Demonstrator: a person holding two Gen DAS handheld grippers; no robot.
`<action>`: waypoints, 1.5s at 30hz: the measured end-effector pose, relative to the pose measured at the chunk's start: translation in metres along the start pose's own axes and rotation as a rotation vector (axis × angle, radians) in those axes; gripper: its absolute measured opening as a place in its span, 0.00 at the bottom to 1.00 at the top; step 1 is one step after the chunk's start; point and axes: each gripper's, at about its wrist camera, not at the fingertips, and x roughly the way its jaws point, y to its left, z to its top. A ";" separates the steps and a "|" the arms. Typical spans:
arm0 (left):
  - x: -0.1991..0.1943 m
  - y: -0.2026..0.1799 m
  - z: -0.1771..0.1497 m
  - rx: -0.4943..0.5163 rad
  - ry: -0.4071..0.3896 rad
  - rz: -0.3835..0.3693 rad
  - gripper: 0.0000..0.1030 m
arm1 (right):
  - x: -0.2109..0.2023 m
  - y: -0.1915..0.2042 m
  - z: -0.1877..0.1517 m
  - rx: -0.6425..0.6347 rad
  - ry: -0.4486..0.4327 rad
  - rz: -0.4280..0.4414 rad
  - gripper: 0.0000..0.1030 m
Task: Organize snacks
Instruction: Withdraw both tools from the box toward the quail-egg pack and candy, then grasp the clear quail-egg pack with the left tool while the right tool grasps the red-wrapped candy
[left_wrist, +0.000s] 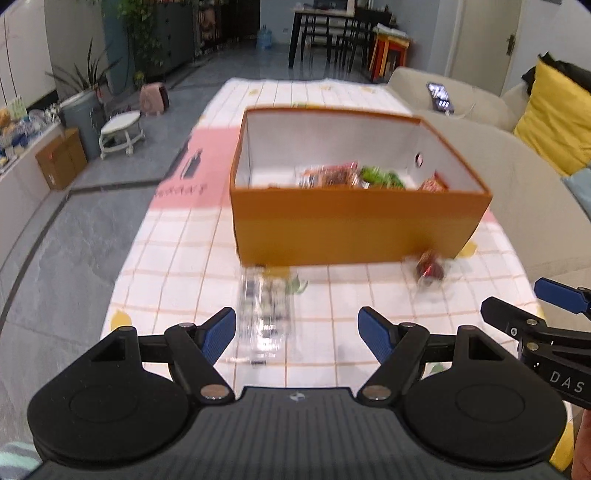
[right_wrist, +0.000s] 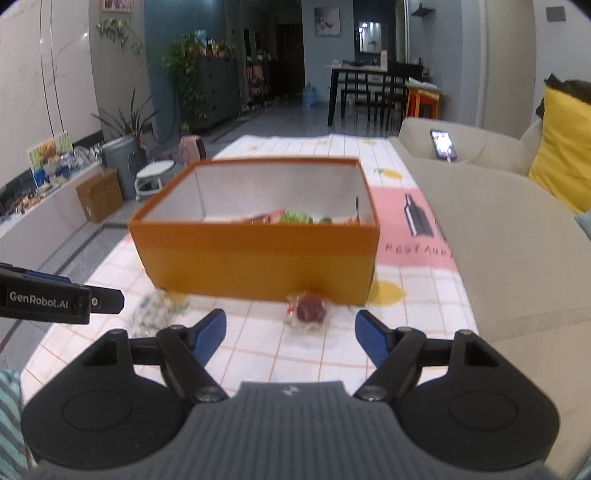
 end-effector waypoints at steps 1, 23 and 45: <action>0.004 0.001 -0.002 -0.004 0.011 0.003 0.86 | 0.004 0.000 -0.002 0.002 0.010 -0.001 0.72; 0.085 0.025 0.008 -0.079 0.150 0.025 0.86 | 0.094 0.002 0.008 -0.031 0.132 0.001 0.69; 0.123 0.011 0.009 0.003 0.182 0.056 0.90 | 0.158 -0.003 0.012 -0.073 0.191 -0.043 0.54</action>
